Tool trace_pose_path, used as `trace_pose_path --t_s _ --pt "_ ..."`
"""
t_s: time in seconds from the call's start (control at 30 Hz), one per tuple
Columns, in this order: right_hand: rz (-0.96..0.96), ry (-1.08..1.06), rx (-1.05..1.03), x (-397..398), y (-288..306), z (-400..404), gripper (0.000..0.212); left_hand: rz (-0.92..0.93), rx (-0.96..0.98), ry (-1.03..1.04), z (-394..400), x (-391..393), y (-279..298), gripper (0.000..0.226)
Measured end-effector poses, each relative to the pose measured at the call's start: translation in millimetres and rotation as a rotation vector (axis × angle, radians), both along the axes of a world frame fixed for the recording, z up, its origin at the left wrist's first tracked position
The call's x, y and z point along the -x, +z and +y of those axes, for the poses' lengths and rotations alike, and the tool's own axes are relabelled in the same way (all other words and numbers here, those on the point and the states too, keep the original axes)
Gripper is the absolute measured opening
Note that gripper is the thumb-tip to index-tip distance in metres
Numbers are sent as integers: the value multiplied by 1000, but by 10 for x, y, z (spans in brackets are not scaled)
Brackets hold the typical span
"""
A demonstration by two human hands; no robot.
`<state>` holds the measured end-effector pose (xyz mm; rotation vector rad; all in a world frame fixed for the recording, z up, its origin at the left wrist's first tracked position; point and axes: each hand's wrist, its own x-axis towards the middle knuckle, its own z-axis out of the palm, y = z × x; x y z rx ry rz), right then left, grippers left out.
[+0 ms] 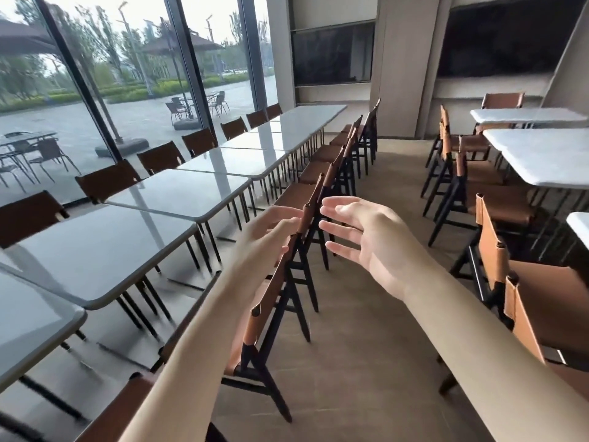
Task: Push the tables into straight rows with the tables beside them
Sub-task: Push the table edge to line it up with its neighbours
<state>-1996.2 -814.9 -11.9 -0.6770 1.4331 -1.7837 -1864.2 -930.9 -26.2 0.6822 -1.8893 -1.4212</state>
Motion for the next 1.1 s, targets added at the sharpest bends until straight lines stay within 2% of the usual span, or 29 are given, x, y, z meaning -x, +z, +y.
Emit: trace_pose_path --t_s 0.47,0.8,1.1 --pt "47 37 28 1737 195 -2253 23 66 62 -19 -2163 1797 124 14" --pt "23 55 2 2912 30 -3213 23 5 61 12 -3107 2920 3 15" --pt "47 113 0 4411 57 -3954 24 38 52 59 -3780 4365 47 14"
